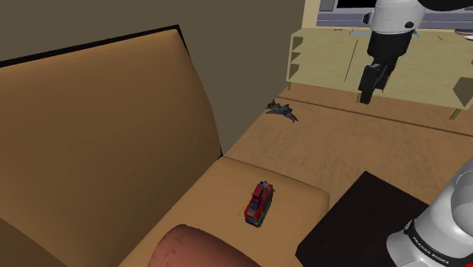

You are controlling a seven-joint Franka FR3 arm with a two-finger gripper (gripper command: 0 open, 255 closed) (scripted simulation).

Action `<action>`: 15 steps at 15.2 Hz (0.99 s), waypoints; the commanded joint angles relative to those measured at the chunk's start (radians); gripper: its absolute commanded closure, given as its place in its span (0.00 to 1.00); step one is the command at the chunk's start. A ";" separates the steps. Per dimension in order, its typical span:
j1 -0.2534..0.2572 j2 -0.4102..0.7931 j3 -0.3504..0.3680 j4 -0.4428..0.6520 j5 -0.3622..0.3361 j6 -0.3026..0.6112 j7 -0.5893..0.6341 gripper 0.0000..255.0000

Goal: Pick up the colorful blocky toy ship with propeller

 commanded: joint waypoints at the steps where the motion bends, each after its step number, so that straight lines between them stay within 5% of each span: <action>1: 0.000 0.000 0.000 0.000 0.000 0.000 0.000 0.00; 15: 0.087 0.359 0.137 -0.050 0.068 0.337 0.090 0.00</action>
